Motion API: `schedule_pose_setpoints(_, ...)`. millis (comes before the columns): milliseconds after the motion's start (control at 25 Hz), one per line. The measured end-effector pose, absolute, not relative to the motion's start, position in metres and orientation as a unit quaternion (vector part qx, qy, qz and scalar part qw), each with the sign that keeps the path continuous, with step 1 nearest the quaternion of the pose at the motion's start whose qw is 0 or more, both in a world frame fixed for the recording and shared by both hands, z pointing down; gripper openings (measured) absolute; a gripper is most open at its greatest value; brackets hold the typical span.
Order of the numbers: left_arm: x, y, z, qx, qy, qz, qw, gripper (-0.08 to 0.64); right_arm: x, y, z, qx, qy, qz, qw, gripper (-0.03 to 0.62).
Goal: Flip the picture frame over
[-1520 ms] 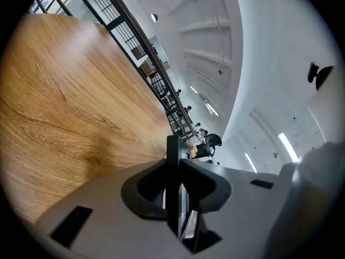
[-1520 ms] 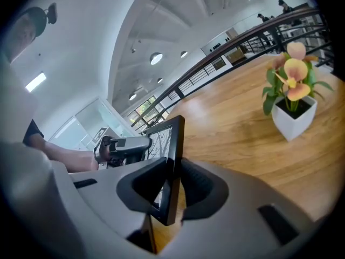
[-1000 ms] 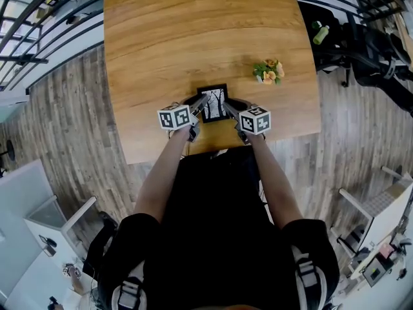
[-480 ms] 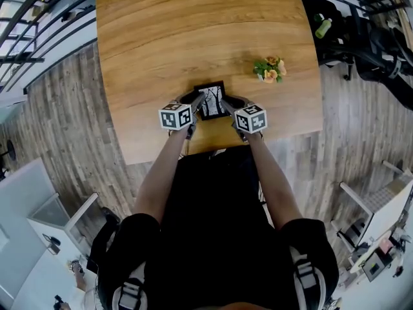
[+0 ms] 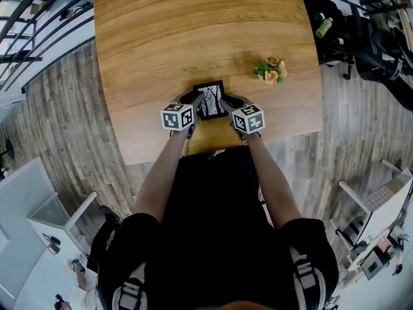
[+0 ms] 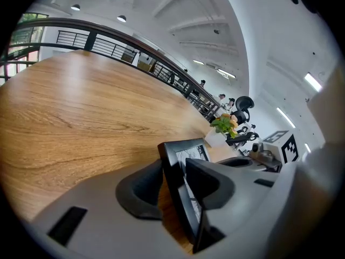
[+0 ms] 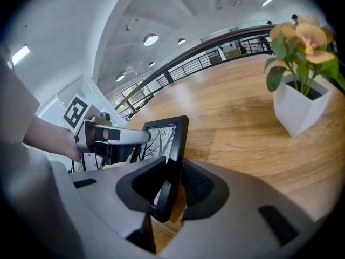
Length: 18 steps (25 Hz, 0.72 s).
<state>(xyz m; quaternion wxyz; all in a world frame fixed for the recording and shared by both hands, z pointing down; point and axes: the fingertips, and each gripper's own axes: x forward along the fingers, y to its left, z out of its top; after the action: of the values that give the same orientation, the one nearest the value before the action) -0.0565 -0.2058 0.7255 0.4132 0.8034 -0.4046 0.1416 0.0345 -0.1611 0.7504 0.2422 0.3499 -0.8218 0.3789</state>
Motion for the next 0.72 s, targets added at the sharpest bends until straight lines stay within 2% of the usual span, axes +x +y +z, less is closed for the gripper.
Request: schedule_pose_setpoints(720,-0.059,-0.212,0.738,0.8,-0.425,0.19,0.38,0.176,0.032,-0.166,0.756,0.363,-0.819,0.349,0.273,0.103)
